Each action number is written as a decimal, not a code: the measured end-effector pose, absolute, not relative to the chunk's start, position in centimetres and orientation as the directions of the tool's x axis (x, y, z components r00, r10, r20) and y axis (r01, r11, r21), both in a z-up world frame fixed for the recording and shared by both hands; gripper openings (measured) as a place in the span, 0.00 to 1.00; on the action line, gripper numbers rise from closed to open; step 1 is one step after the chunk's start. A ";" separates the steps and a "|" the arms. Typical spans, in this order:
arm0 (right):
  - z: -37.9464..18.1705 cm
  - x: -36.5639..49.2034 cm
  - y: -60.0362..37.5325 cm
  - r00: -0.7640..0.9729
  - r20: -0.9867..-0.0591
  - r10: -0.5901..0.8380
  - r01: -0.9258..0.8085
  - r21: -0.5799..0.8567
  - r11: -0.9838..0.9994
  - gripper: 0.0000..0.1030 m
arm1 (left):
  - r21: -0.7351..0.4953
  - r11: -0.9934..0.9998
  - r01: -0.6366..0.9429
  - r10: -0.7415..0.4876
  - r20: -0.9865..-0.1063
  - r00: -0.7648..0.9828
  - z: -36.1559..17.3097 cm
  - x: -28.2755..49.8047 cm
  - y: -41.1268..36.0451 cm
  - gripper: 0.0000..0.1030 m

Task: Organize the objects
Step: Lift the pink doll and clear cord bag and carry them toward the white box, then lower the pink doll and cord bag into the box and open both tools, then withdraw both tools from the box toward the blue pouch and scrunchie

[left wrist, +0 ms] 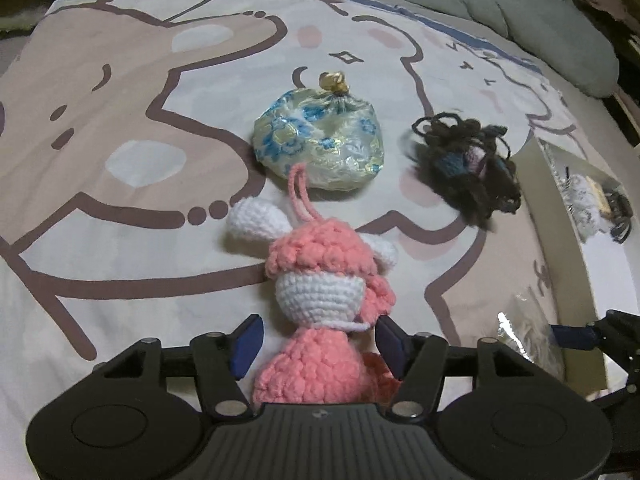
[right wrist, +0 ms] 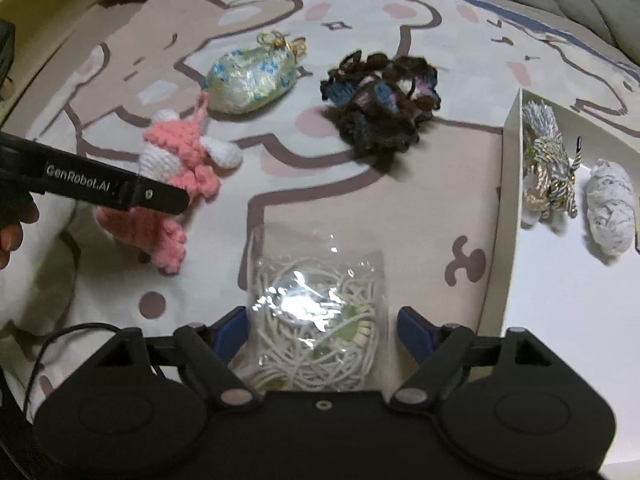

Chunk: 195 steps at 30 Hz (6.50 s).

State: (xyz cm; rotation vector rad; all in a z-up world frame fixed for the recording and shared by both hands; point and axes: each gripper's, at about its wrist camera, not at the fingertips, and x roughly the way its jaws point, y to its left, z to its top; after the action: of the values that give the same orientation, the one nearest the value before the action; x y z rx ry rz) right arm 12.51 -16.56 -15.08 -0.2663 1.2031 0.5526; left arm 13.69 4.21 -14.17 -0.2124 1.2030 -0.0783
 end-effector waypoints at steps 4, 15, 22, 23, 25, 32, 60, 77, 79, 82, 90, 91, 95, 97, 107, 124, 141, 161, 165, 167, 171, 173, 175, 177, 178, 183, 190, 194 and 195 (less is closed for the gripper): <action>-15.7 12.3 -16.5 0.231 -0.942 0.245 -0.552 0.081 0.830 0.81 | -0.190 0.981 -0.031 -0.166 -0.916 0.366 -14.1 13.6 4.0 0.43; -12.9 12.6 -17.3 0.320 -0.901 0.292 -0.532 0.084 0.843 0.56 | -0.255 0.966 -0.046 -0.207 -0.865 0.457 -11.1 12.4 4.3 0.40; -10.1 12.8 -18.2 0.408 -0.852 0.329 -0.499 0.093 0.861 0.56 | -0.274 0.961 -0.034 -0.215 -0.820 0.530 -8.5 10.8 4.3 0.41; -9.7 12.8 -18.4 0.418 -0.844 0.335 -0.495 0.098 0.863 0.56 | -0.274 0.961 -0.032 -0.214 -0.815 0.539 -8.2 10.6 4.3 0.41; -9.1 12.8 -18.5 0.435 -0.833 0.341 -0.490 0.099 0.866 0.56 | -0.267 0.963 -0.023 -0.209 -0.804 0.557 -7.6 10.1 4.2 0.41; -7.0 12.2 -19.2 0.504 -0.786 0.358 -0.469 0.099 0.878 0.56 | -0.245 0.969 0.010 -0.201 -0.768 0.608 -5.5 8.7 3.7 0.41; -1.9 10.5 -25.8 0.668 -0.660 0.344 -0.401 0.070 0.913 0.56 | -0.277 0.955 0.105 -0.271 -0.671 0.690 -1.7 8.0 -2.3 0.41; -2.3 11.1 -36.1 0.721 -0.663 0.201 -0.269 -0.001 0.963 0.56 | -0.346 0.913 0.218 -0.401 -0.650 0.646 -2.2 10.2 -12.0 0.41; -2.7 11.3 -37.3 0.721 -0.668 0.182 -0.258 -0.014 0.966 0.56 | -0.360 0.904 0.231 -0.420 -0.647 0.636 -2.6 10.8 -13.4 0.41; -3.4 11.6 -39.2 0.720 -0.678 0.149 -0.234 -0.035 0.972 0.56 | -0.380 0.889 0.255 -0.452 -0.641 0.621 -3.3 11.5 -15.4 0.41; -6.5 13.2 -43.1 0.691 -0.721 0.054 -0.186 -0.105 0.977 0.56 | -0.433 0.839 0.330 -0.543 -0.634 0.550 -5.9 13.4 -20.9 0.41; -6.9 13.3 -43.4 0.684 -0.728 0.045 -0.187 -0.114 0.976 0.56 | -0.439 0.832 0.341 -0.555 -0.634 0.539 -6.3 13.6 -21.7 0.41; -8.7 13.9 -44.7 0.652 -0.758 0.022 -0.191 -0.136 0.972 0.56 | -0.465 0.805 0.367 -0.593 -0.635 0.496 -7.8 14.6 -24.5 0.41; -9.6 14.0 -45.5 0.635 -0.772 0.017 -0.190 -0.135 0.972 0.56 | -0.485 0.792 0.372 -0.611 -0.634 0.474 -8.7 14.9 -25.5 0.41; -12.4 15.1 -48.2 0.576 -0.818 -0.010 -0.166 -0.128 0.978 0.57 | -0.573 0.747 0.337 -0.665 -0.638 0.388 -12.6 16.2 -28.7 0.41; -11.4 15.2 -50.9 0.632 -0.774 0.035 -0.017 0.032 0.999 0.47 | -0.656 0.733 0.181 -0.667 -0.638 0.386 -15.9 17.0 -30.4 0.41; -13.6 16.0 -51.0 0.559 -0.829 0.030 0.017 0.047 0.999 0.40 | -0.642 0.752 0.148 -0.646 -0.672 0.363 -16.2 16.8 -31.2 0.47; -8.2 11.2 -51.5 0.675 -0.738 0.023 0.084 0.107 0.991 0.45 | -0.527 0.809 0.261 -0.585 -0.675 0.450 -9.5 13.9 -28.8 0.57; -7.2 10.0 -51.1 0.694 -0.720 0.017 0.079 0.099 0.992 0.49 | -0.491 0.825 0.281 -0.564 -0.675 0.475 -8.2 13.0 -28.2 0.60; -6.7 9.4 -50.8 0.701 -0.713 0.014 0.075 0.094 0.993 0.53 | -0.472 0.833 0.288 -0.552 -0.678 0.486 -7.7 12.6 -27.9 0.63; -5.8 8.3 -50.3 0.716 -0.698 -0.001 0.070 0.070 0.995 0.61 | -0.444 0.846 0.296 -0.533 -0.680 0.503 -6.9 11.8 -27.2 0.72; -5.4 7.8 -50.2 0.722 -0.692 -0.007 0.073 0.066 0.995 0.62 | -0.429 0.853 0.298 -0.522 -0.683 0.511 -6.6 11.4 -26.8 0.75; -5.1 7.3 -50.1 0.726 -0.688 -0.011 0.074 0.063 0.995 0.65 | -0.414 0.858 0.303 -0.513 -0.684 0.518 -6.2 11.1 -26.5 0.77; -4.8 6.8 -50.1 0.729 -0.684 -0.016 0.076 0.058 0.995 0.65 | -0.398 0.865 0.307 -0.502 -0.686 0.526 -5.9 10.7 -26.2 0.81; -4.7 6.7 -50.1 0.731 -0.682 -0.019 0.077 0.055 0.996 0.66 | -0.390 0.868 0.307 -0.497 -0.687 0.531 -5.7 10.6 -26.0 0.82; -4.1 5.6 -49.8 0.741 -0.671 -0.027 0.076 0.044 0.996 0.74 | -0.346 0.884 0.315 -0.467 -0.688 0.556 -4.6 9.9 -25.1 0.91; -3.3 4.6 -49.2 0.753 -0.657 -0.036 0.070 0.026 0.997 0.83 | -0.298 0.893 0.338 -0.447 -0.679 0.582 -3.6 9.0 -24.4 1.00; -2.9 4.2 -49.0 0.751 -0.659 -0.053 0.083 0.014 0.996 0.93 | -0.290 0.890 0.352 -0.452 -0.664 0.595 -3.3 8.6 -24.1 1.00; -2.8 4.1 -48.9 0.752 -0.656 -0.060 0.086 0.008 0.996 0.94 | -0.285 0.891 0.354 -0.450 -0.662 0.600 -3.2 8.5 -24.1 1.00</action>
State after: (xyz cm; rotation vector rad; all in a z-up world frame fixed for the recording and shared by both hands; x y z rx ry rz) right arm 4.10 -48.90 -2.85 0.0381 0.7152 -0.0797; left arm 8.49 -24.10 -3.17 -0.1289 0.8020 -0.4674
